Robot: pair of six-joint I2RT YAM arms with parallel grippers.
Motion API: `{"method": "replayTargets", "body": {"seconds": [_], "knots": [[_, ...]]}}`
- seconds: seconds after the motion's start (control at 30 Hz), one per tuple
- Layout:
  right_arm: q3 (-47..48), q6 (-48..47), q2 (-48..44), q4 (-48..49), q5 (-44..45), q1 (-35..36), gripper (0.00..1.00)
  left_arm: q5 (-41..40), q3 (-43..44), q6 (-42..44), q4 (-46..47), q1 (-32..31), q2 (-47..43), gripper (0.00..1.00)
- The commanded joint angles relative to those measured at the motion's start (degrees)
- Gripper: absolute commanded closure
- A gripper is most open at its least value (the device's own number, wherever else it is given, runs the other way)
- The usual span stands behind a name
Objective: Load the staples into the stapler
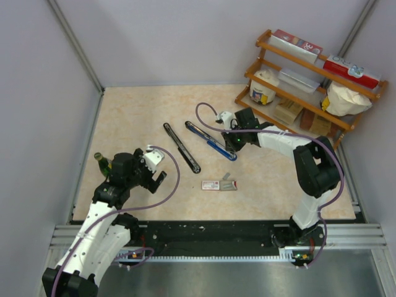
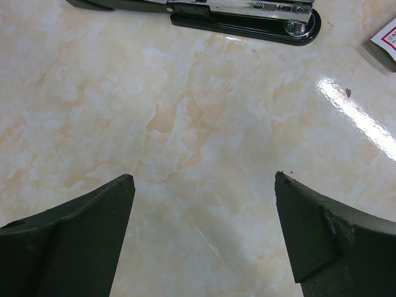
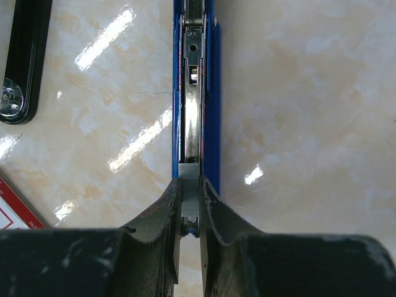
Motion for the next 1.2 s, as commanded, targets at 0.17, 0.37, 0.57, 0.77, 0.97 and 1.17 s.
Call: {"method": "replayTargets", "body": {"seconds": [0.17,0.37,0.57,0.77,0.97,1.17], "knots": [[1.47,-1.10,1.17,-0.17,3.01,1.13,0.92,0.32,-0.60,0.67,2.19,0.43,-0.85,0.01],[1.47,-1.10,1.17,-0.17,2.84,1.04,0.87,0.32,-0.60,0.67,2.19,0.43,-0.85,0.01],[1.47,-1.19,1.08,-0.17,2.66,1.04,0.84,0.32,-0.60,0.67,2.19,0.43,-0.85,0.01],[1.47,-1.28,1.17,-0.26,2.49,1.04,0.81,0.32,-0.60,0.67,2.19,0.43,-0.85,0.01],[1.47,-1.36,1.17,-0.26,2.40,1.04,0.80,0.32,-0.60,0.59,2.10,0.43,-0.85,0.01],[1.64,-1.36,1.35,-0.52,2.40,1.04,0.79,0.32,-0.69,0.67,2.19,0.43,-0.85,0.01]]}}
